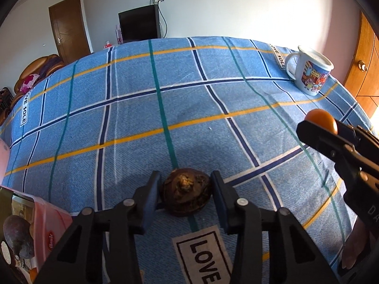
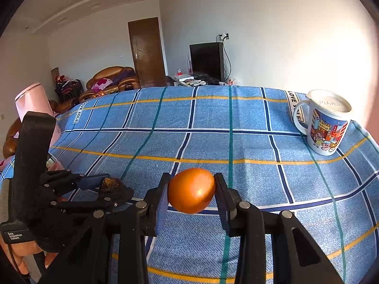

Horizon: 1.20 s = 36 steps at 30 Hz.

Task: Organize fruits
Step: 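Carry the pastry in the left tool while the right tool carries the orange toward the tin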

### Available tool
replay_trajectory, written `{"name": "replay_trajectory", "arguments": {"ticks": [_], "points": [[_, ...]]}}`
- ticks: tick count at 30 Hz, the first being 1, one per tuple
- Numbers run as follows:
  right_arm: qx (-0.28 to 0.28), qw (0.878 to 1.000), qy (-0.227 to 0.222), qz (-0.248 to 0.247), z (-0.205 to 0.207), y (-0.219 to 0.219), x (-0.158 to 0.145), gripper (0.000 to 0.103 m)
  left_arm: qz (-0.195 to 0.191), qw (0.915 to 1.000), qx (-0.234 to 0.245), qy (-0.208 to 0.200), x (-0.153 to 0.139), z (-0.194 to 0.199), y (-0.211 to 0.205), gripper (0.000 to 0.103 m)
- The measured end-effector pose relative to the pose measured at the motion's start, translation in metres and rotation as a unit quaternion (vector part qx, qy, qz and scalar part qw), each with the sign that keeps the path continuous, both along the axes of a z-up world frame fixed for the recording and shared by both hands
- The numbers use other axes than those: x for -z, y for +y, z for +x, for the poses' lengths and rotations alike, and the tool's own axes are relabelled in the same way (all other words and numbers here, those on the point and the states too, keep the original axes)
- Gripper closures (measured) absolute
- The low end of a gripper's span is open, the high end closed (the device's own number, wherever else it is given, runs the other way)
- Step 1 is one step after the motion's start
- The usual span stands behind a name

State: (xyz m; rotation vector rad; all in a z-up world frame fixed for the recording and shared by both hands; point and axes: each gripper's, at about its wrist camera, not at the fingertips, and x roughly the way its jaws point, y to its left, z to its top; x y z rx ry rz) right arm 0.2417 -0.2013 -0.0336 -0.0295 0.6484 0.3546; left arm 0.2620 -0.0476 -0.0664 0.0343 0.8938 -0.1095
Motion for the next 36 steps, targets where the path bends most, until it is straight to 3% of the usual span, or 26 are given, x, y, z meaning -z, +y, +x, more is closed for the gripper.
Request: {"name": "replay_trajectory", "arguments": {"ticks": [10, 17, 36], "points": [[0.001, 0.999, -0.035, 0.005, -0.014, 0.001, -0.007, 0.065, -0.009, 0.9982, -0.018, -0.057, -0.016, -0.026, 0.009, 0.058], [0.005, 0.998, -0.063, 0.008, -0.023, 0.0, -0.012, 0.065, 0.01, 0.9942, -0.029, -0.104, -0.027, -0.041, 0.008, 0.058], [0.014, 0.991, -0.131, 0.0, -0.046, 0.003, -0.022, 0.065, -0.003, 0.9834, -0.047, -0.175, -0.042, -0.069, 0.016, 0.058]]}}
